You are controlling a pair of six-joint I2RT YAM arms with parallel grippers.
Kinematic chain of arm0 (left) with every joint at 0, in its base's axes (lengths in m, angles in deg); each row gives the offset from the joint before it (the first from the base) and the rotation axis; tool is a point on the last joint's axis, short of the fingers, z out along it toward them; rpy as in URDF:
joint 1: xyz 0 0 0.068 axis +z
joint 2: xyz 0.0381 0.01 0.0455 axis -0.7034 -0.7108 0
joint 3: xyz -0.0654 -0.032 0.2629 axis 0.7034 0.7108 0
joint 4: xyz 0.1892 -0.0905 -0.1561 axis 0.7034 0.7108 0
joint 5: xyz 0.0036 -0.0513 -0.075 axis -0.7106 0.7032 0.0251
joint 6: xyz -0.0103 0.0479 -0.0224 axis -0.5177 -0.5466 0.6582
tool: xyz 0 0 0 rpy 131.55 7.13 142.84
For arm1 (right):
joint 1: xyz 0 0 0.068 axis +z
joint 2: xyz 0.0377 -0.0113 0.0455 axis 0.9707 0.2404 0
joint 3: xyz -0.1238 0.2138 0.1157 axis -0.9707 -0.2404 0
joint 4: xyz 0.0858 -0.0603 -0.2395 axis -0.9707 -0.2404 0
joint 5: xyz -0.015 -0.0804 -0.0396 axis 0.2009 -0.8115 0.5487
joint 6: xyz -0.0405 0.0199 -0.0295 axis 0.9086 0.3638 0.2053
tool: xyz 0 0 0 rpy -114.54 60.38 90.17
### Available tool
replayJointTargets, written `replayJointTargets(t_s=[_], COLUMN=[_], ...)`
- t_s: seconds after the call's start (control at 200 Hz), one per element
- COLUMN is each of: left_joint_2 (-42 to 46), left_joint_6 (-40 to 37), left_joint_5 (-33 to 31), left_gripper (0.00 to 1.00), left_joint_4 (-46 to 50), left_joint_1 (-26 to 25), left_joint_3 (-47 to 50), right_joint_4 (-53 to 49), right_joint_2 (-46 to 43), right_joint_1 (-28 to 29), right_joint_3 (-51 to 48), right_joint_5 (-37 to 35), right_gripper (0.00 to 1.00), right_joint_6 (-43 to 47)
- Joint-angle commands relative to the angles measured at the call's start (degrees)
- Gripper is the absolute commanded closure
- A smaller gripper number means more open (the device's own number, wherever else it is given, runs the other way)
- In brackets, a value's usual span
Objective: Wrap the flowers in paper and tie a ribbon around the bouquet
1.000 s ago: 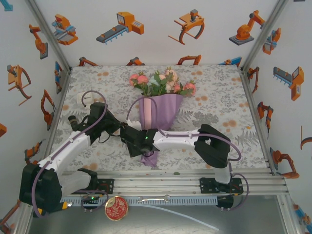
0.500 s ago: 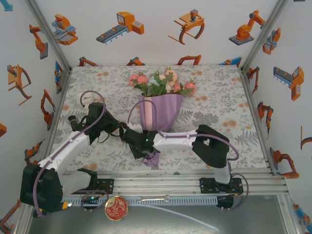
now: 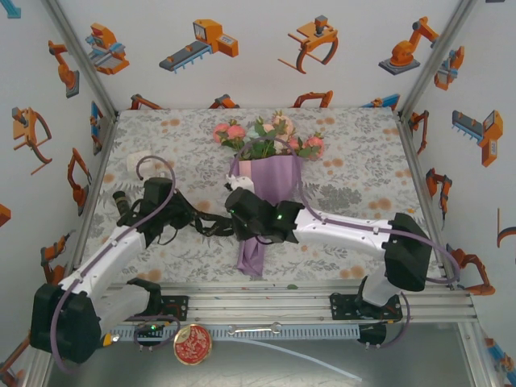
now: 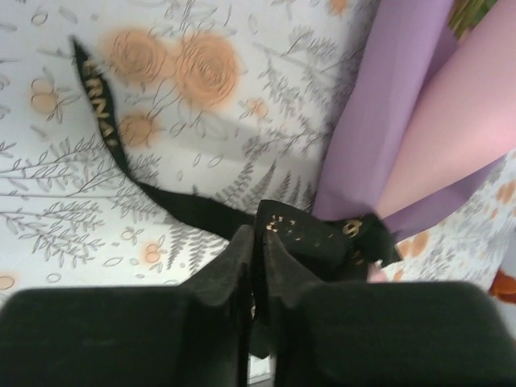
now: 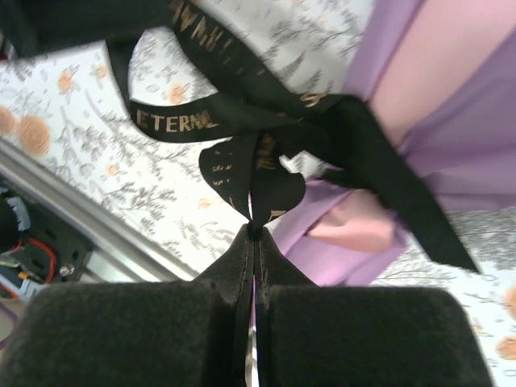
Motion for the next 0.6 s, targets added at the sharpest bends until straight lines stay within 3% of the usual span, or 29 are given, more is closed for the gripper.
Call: replayJointTargets(t_s=[0.0, 0.145, 0.295, 0.411, 0.596], left_joint_2=[2.6, 5.0, 6.0, 0.1, -20.5], left_joint_6=[0.5, -0.6, -9.2, -14.2, -19.5], left_joint_5=[0.0, 0.0, 0.1, 0.1, 16.1], left_gripper=[0.72, 0.46, 0.36, 0.37, 0.62], left_joint_4=[3.9, 4.7, 5.4, 4.7, 5.6], left_joint_1=[-0.9, -1.1, -1.2, -1.2, -4.1], left_joint_3=[3.9, 5.2, -3.1, -11.4, -24.3], right_joint_4=[-3.3, -4.6, -5.2, -1.4, 3.0], right_joint_2=[-0.8, -2.1, -4.8, -8.1, -9.4], right_joint_1=[-0.5, -0.5, -0.5, -0.5, -0.5], right_joint_3=[-2.9, -6.2, -9.8, -14.0, -16.3], right_joint_5=[2.7, 4.6, 3.9, 4.9, 5.3], right_gripper=[1.0, 1.0, 1.0, 1.0, 1.0], right_joint_6=[5.1, 8.4, 10.2, 10.4, 10.6])
